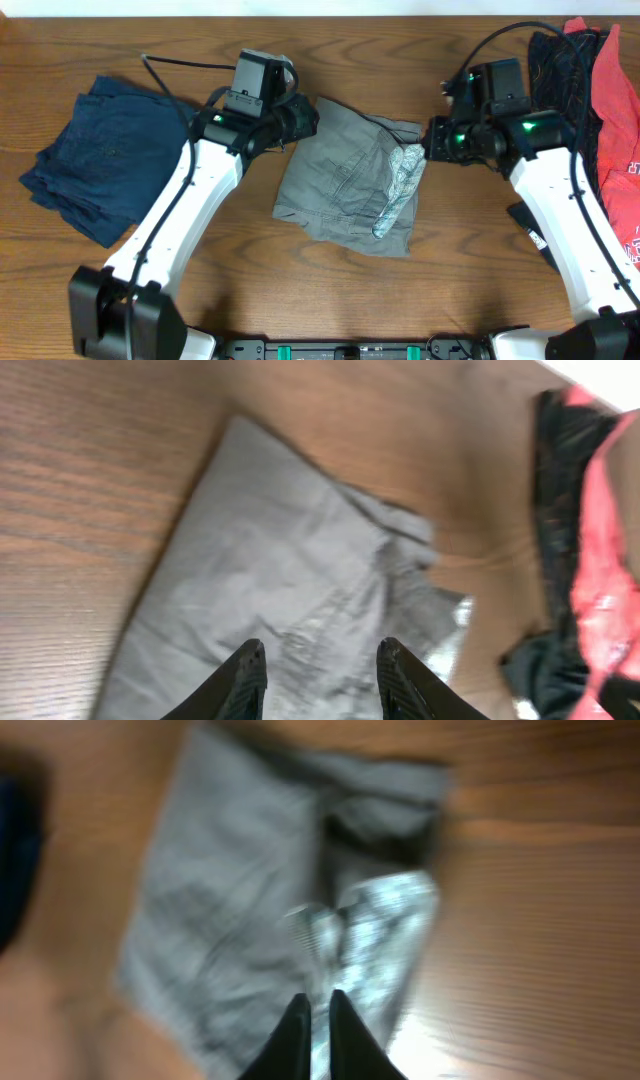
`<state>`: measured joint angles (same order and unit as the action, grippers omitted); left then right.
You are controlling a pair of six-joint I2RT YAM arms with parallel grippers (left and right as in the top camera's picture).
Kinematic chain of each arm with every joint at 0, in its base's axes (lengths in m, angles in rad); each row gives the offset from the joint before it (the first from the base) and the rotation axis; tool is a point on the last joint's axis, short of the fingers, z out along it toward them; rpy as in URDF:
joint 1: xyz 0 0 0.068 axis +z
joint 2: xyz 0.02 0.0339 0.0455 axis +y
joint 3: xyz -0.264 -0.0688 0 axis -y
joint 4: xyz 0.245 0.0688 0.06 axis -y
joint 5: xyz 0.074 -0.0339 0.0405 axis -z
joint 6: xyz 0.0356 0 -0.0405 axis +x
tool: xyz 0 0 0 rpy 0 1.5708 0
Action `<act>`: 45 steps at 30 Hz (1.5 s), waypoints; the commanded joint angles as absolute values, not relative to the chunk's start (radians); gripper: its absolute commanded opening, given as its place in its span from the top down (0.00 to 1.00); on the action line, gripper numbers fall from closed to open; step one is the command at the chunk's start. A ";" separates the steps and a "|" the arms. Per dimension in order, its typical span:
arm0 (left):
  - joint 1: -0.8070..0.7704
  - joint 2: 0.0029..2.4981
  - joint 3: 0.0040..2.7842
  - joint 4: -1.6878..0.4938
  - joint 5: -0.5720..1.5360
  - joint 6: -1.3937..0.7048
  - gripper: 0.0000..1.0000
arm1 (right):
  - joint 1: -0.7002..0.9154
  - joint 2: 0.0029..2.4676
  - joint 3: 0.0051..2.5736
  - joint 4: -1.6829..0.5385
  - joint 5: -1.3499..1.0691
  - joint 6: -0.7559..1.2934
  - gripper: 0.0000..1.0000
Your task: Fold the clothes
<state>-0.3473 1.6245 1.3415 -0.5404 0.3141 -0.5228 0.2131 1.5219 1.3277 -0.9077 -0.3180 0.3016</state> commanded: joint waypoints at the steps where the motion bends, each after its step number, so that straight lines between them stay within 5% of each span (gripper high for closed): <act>1: -0.342 1.704 1.348 -0.567 0.283 -0.464 0.62 | 0.270 1.568 1.302 -0.913 -0.524 0.245 0.97; 16: -0.345 1.963 1.348 -0.842 0.376 -0.464 0.62 | 0.498 1.769 1.073 -0.871 -0.462 0.237 0.99; 29: -0.428 1.950 1.348 -1.152 0.663 -0.455 0.62 | 0.224 1.776 1.069 -0.755 0.024 0.385 0.97; 35: -0.436 1.833 1.371 -1.078 0.625 -0.449 0.62 | 0.150 1.765 1.269 -0.830 -0.167 0.285 0.97; 45: -0.373 1.755 1.369 -0.579 0.178 -0.402 0.61 | 0.229 1.761 1.417 -0.825 -0.514 0.059 0.99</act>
<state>-0.3737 1.7260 1.3640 -0.6273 0.3260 -0.4519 0.1913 1.7664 1.4197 -0.8211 -0.4103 0.1452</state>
